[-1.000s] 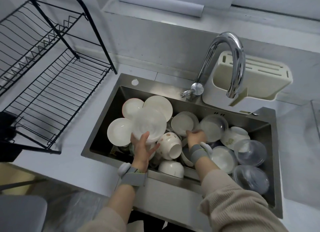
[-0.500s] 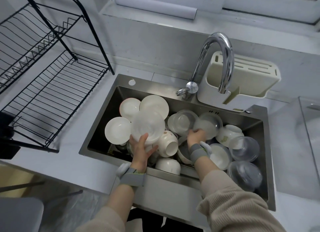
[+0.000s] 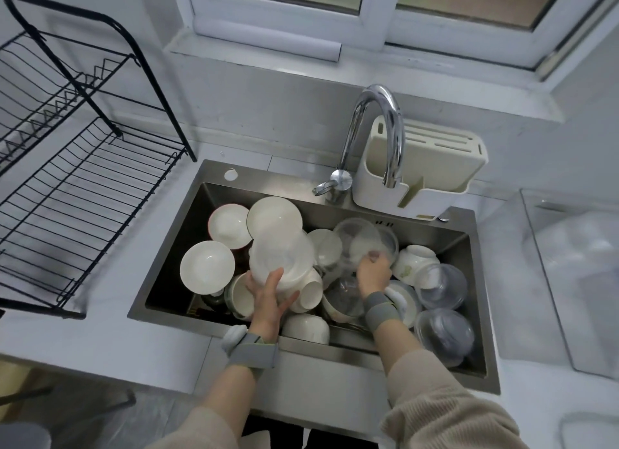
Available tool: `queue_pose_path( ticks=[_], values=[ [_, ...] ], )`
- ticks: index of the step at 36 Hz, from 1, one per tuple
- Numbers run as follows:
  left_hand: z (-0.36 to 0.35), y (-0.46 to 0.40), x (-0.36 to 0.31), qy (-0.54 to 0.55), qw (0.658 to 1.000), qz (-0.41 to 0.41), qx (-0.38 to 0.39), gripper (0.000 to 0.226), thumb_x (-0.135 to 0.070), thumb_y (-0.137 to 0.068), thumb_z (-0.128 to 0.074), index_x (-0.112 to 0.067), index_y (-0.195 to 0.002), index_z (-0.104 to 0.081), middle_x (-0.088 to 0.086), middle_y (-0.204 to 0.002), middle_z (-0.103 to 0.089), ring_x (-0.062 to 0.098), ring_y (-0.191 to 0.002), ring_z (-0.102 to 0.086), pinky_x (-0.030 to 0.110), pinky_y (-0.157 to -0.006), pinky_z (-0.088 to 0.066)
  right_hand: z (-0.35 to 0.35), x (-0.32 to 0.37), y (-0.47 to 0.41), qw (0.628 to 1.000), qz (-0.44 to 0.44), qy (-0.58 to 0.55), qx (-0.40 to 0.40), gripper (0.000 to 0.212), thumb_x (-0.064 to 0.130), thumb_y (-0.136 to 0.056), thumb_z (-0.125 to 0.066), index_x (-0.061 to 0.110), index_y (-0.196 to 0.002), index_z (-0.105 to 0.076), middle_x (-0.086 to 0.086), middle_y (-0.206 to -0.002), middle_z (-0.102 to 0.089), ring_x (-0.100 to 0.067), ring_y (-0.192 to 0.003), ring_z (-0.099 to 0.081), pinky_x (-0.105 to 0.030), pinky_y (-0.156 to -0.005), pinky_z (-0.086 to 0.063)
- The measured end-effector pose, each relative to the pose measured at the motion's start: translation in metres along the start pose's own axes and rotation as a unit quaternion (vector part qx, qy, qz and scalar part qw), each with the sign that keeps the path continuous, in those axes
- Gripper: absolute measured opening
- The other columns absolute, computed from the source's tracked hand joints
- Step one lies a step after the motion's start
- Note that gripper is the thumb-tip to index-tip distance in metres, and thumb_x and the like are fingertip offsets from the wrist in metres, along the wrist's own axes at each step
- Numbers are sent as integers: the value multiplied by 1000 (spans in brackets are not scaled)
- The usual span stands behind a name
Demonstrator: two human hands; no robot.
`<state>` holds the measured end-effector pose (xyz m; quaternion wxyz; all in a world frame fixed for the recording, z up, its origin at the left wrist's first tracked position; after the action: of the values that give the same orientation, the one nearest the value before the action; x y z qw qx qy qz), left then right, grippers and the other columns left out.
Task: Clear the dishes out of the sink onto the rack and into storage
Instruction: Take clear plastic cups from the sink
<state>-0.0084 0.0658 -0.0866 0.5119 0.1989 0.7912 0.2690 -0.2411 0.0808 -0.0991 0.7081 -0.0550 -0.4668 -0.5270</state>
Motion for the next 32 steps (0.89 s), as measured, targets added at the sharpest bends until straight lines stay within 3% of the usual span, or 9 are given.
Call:
queue_pose_path(
  ticks=[4,7,9,12,16,19,26,29,32],
  values=[
    [-5,-1,0,-20,1000,-10,-3,82,-17,-90,-64,-36,-148,-10,1,-146,-32,27,-129,-43,41,-83,-56,1,22,4,988,30,-152,24,21,10,-93,-47,16,-73,-50,-1,-71,-49,-21,-72,-46,-31,-68,-35],
    [-7,-2,-1,-43,999,-21,-8,95,-14,-86,-69,-35,-150,-3,-2,-149,-26,24,-129,-41,37,-84,-55,-8,41,12,971,42,-207,110,19,13,-91,-54,18,-72,-55,2,-64,-49,-13,-58,-44,-25,-53,-37],
    [-7,-3,-2,-63,997,-38,-25,100,-12,-83,-74,-30,-151,-3,2,-150,-22,22,-130,-39,26,-75,-54,-15,55,19,964,73,-197,164,22,20,-93,-56,19,-71,-56,9,-54,-47,-7,-48,-41,-19,-41,-34],
    [-6,-5,-1,-73,995,-53,-32,104,-14,-79,-78,-30,-150,-5,3,-150,-22,17,-126,-41,13,-61,-52,-23,73,32,958,137,-144,207,31,26,-95,-58,17,-66,-55,12,-45,-44,-2,-42,-39,-17,-43,-33],
    [-4,-7,2,-59,997,-42,-24,107,-22,-77,-81,-38,-149,-3,-3,-149,-23,17,-125,-41,21,-68,-55,-27,84,45,957,226,16,179,22,25,-93,-58,9,-78,-61,0,-66,-55,-17,-68,-50,-31,-64,-39],
    [-2,-9,3,-53,998,-42,-14,104,-25,-78,-80,-40,-148,-5,-6,-147,-21,19,-126,-40,22,-68,-55,-28,83,53,950,246,107,161,17,24,-93,-52,14,-99,-65,-9,-89,-67,-27,-87,-59,-37,-77,-47],
    [-3,-3,3,-10,999,-10,43,108,-52,-60,-75,-40,-146,-11,-1,-144,-33,24,-126,-45,35,-77,-56,-36,69,65,932,226,236,159,36,30,-96,-47,15,-128,-57,-18,-125,-56,-38,-114,-53,-40,-93,-45],
    [-2,-3,1,16,998,0,56,100,-54,-66,-68,-35,-148,-13,4,-147,-35,29,-129,-45,43,-84,-56,-40,68,71,934,222,234,156,36,27,-97,-48,9,-127,-55,-21,-125,-45,-41,-114,-49,-42,-98,-41],
    [-4,-1,-3,14,998,8,64,109,-60,-63,-72,-32,-150,-12,5,-148,-36,31,-130,-44,51,-91,-52,-42,69,74,937,212,221,166,28,22,-97,-46,6,-116,-57,-22,-117,-56,-40,-110,-52,-42,-91,-42]
  ],
)
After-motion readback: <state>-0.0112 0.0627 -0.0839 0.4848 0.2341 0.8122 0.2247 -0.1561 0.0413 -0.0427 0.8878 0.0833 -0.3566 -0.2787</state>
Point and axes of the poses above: each hand's wrist, its own y-axis away from the middle knuckle, its own z-axis out of the back of the hand, x = y × z, the point moved 5 cm from there along -y, towards the middle knuckle
